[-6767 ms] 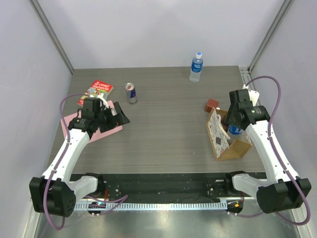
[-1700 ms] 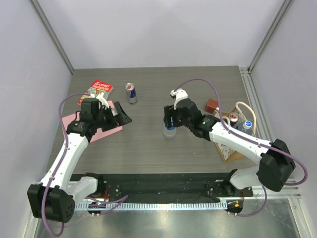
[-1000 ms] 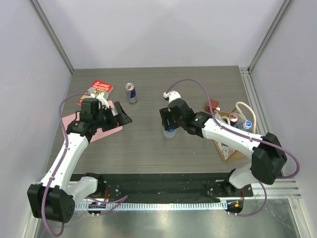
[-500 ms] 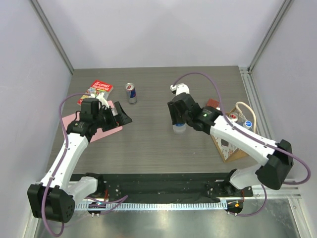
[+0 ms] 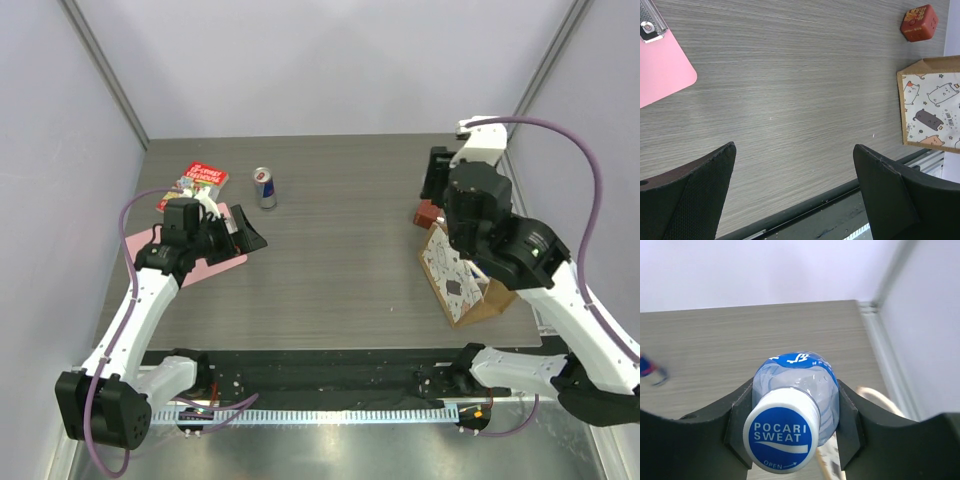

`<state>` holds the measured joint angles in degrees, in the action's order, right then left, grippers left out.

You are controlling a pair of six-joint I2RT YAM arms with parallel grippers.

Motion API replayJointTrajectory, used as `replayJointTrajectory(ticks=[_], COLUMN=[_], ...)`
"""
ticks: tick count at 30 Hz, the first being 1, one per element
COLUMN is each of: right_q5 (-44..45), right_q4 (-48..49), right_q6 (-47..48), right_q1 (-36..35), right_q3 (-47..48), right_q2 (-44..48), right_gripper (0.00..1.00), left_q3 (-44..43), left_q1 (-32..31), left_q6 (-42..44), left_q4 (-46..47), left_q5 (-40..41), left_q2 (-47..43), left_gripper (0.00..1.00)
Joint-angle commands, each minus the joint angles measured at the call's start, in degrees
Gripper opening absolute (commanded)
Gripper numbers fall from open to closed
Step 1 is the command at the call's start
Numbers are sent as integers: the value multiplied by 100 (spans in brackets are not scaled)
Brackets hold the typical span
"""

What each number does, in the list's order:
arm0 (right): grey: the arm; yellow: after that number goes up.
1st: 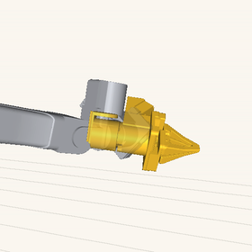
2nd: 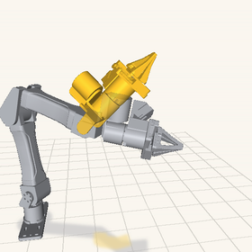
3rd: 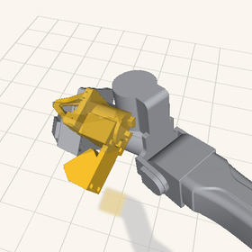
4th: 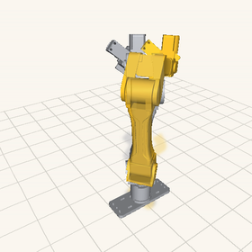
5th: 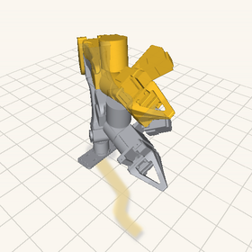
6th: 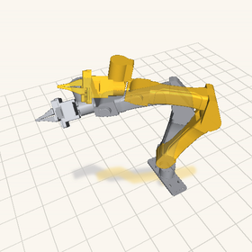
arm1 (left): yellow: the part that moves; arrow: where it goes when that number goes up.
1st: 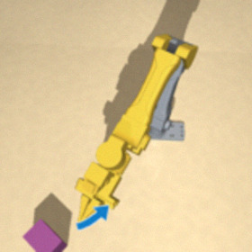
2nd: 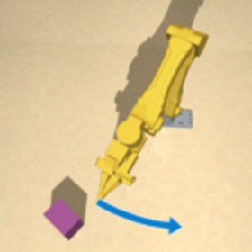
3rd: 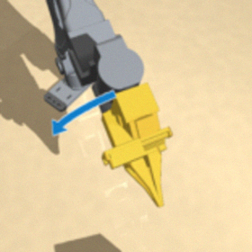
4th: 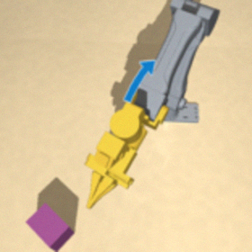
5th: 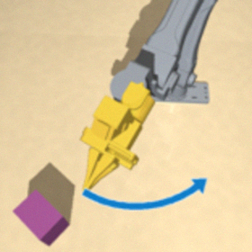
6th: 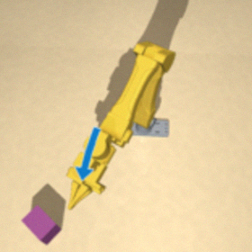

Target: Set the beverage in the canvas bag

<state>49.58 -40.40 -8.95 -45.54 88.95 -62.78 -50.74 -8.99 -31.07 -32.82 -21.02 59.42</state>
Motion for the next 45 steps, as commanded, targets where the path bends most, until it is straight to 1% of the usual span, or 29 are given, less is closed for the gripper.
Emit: replayJointTrajectory(ticks=[1,4,9,13,16,17,20,22,25,38,45], right_q5=[1737,1765,1722,1546,1125,663,54,-167,-493,-1152,-1513], right_q4=[-528,-986,-1233,-1418,-1444,-1435,-1409,-1339,-1163,-864,-706], right_q6=[-290,-678,-748,-898,-898,-863,-775,-731,-713,-950,-1117], right_q1=[115,194,291,458,870,1211,1774,1934,2022,2067,2084], right_q3=[290,264,-44,-281,-387,-396,-536,-668,-808,-1406,-1555], right_q2=[257,442,671,671,610,583,434,399,407,355,425], right_gripper=[1,1,1,1,1,1,1,1,1,1,1], left_q3=[20,20,20,29,20,29,20,29,29,29,29], left_q1=[-15,-15,-15,-15,-15,-15,-15,-15,-6,-15,-15], left_q6=[-13,-22,-31,-31,-22,-22,-39,-31,-22,-31,-39], left_q4=[214,223,232,232,232,241,250,241,241,241,250], left_q5=[-148,-166,-210,-201,-201,-210,-219,-219,-201,-236,-236], left_q2=[0,0,17,26,26,26,44,52,35,70,79], left_gripper=[100,100,100,100,100,100,100,100,100,100,100])
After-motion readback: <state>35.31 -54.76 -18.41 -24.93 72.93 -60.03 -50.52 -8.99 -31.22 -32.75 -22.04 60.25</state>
